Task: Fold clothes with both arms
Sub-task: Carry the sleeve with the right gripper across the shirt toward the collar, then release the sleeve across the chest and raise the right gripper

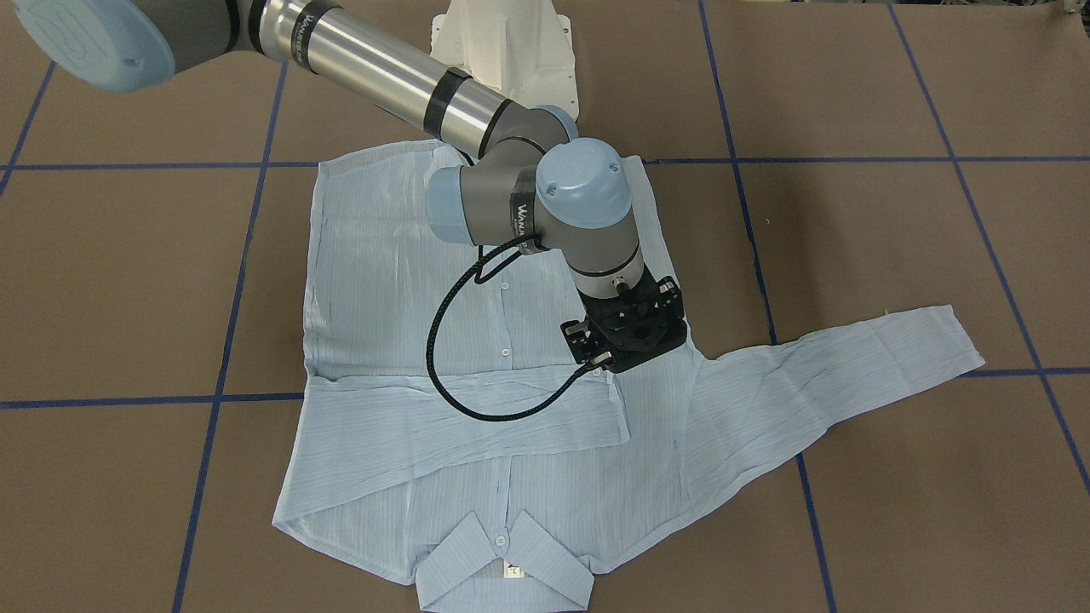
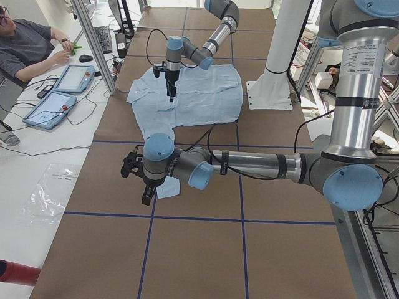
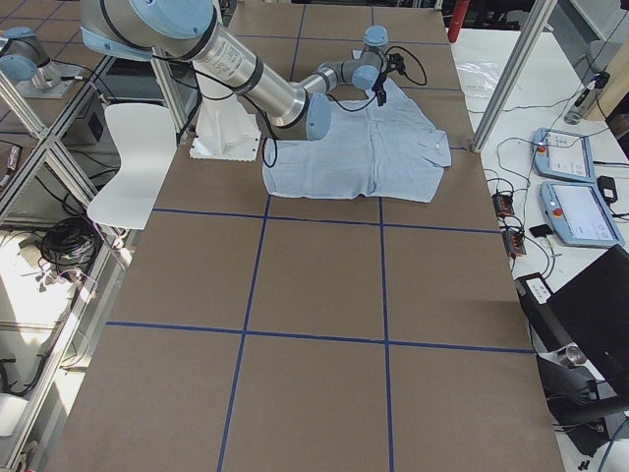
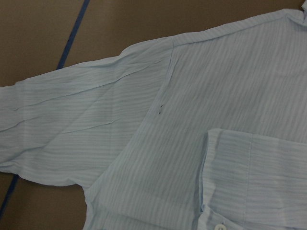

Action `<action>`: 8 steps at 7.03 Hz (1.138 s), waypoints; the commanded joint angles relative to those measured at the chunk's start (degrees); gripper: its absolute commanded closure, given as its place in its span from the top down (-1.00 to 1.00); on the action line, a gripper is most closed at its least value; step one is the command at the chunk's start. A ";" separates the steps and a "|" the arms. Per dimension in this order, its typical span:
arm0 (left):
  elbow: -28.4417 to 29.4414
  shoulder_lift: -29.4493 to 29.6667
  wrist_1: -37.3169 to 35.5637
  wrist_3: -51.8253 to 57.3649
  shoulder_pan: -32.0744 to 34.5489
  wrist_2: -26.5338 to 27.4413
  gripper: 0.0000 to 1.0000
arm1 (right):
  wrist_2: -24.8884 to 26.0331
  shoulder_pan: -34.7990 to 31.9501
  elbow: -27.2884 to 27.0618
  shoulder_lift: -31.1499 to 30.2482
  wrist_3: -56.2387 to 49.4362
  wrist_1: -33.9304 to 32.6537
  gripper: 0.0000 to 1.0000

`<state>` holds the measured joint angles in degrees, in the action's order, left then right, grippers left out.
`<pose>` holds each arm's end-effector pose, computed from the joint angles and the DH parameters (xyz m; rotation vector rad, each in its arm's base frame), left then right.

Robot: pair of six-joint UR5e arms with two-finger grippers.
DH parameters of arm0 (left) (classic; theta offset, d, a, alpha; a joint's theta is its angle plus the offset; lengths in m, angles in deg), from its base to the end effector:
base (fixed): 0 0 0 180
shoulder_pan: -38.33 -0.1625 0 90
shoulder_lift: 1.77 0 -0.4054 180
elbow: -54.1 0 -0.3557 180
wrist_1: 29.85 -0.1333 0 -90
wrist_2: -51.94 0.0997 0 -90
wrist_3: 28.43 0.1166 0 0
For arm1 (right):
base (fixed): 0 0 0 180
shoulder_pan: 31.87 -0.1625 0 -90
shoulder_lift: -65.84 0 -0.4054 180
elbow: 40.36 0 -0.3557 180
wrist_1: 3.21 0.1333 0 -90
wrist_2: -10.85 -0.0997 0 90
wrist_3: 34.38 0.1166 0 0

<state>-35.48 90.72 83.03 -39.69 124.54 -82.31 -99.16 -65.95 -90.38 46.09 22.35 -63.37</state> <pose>-0.0189 -0.5010 0.5883 0.3100 0.8065 0.0459 -0.6380 -0.5444 0.0884 0.3121 -1.0391 -0.1704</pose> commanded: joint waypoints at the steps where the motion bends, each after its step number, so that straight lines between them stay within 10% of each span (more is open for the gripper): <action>1: 0.20 0.33 5.45 -12.49 -3.75 3.34 0.98 | 0.06 -0.98 -9.78 -4.05 2.43 -11.38 1.00; 5: 2.04 -4.15 26.39 -43.45 -18.16 13.87 0.96 | -6.15 -9.92 -35.15 -21.67 -7.37 -29.97 1.00; 8: 8.27 -2.50 28.96 -43.76 -22.49 21.38 0.83 | -11.07 -15.47 -50.94 -37.34 -14.96 -32.83 1.00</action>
<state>-29.85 87.29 110.75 -83.37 103.63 -63.43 -107.71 -79.15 -136.06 14.46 10.01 -95.69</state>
